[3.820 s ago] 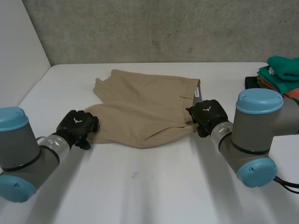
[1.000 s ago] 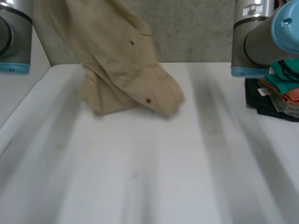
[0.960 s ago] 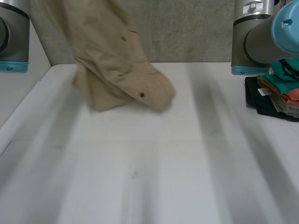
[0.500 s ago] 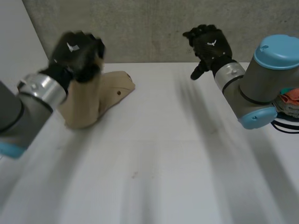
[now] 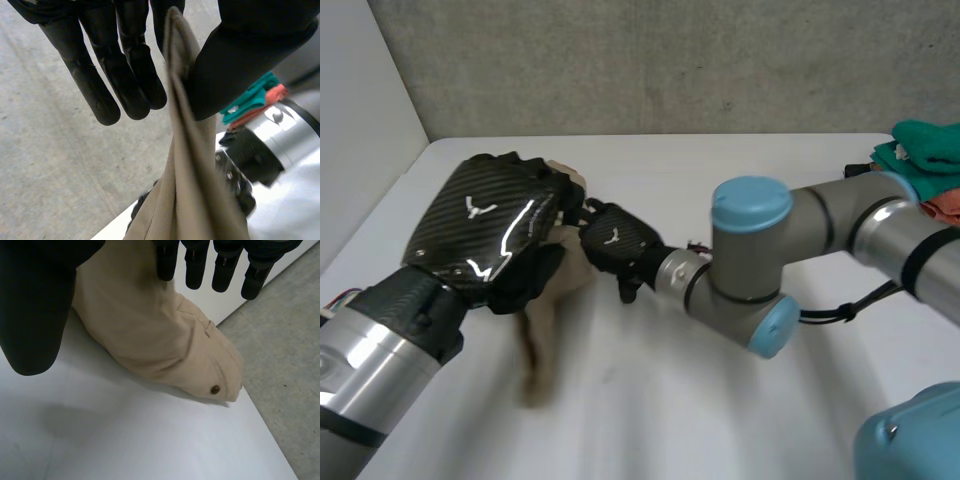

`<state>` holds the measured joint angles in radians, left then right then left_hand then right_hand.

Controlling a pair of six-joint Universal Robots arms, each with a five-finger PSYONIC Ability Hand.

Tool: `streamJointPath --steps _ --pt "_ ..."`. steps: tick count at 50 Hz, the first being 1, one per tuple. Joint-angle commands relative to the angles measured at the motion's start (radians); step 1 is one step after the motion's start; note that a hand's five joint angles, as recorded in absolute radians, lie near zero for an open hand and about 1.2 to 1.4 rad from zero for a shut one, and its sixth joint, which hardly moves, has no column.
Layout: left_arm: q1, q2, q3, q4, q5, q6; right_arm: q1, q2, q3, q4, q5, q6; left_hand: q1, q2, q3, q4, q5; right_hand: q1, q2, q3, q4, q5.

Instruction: Fold the laundry.

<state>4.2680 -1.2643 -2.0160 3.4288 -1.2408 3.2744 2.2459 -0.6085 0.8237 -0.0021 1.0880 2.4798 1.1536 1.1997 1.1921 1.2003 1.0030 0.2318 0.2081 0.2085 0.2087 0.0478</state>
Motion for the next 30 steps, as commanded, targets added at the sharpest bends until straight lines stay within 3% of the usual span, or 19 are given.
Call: streamJointPath --steps 1,3,5,8,9,17,24,30 --pt "0.065 0.075 -0.035 -0.023 0.001 -0.074 0.061 0.036 -0.014 -0.056 0.049 0.06 0.243 0.197 0.204 0.196 0.219 -0.057 -0.034 -0.034 -0.034 -0.048" --pt "0.084 0.101 -0.043 -0.023 0.001 -0.099 0.072 0.047 -0.017 -0.075 0.053 0.068 0.243 0.197 0.204 0.196 0.219 0.001 0.025 0.024 0.024 0.01" --pt "0.096 0.114 -0.046 -0.023 0.001 -0.114 0.08 0.056 -0.023 -0.088 0.059 0.07 0.243 0.197 0.204 0.196 0.219 0.215 0.238 0.238 0.238 0.224" --pt "0.115 0.12 -0.041 -0.019 -0.003 -0.139 0.084 0.064 -0.041 -0.113 0.079 0.079 0.243 0.197 0.204 0.196 0.219 1.09 1.114 1.114 1.113 1.1" --pt "0.121 0.118 -0.04 -0.017 -0.003 -0.143 0.084 0.062 -0.046 -0.122 0.093 0.079 0.243 0.197 0.204 0.196 0.219 1.164 1.187 1.187 1.187 1.173" --pt "0.206 0.043 0.003 0.032 -0.016 -0.159 -0.006 -0.052 -0.08 -0.309 0.455 0.16 0.243 0.197 0.204 0.196 0.219 1.164 1.188 1.188 1.188 1.174" --pt "0.231 -0.076 0.059 0.09 -0.029 -0.157 -0.089 -0.24 0.055 -0.231 0.506 0.206 0.243 0.197 0.204 0.196 0.219 1.164 1.188 1.188 1.188 1.174" --pt "0.217 -0.207 0.128 0.099 -0.065 -0.159 -0.106 -0.442 0.322 -0.004 0.59 0.039 0.243 0.197 0.204 0.196 0.219 1.164 1.188 1.188 1.188 1.174"
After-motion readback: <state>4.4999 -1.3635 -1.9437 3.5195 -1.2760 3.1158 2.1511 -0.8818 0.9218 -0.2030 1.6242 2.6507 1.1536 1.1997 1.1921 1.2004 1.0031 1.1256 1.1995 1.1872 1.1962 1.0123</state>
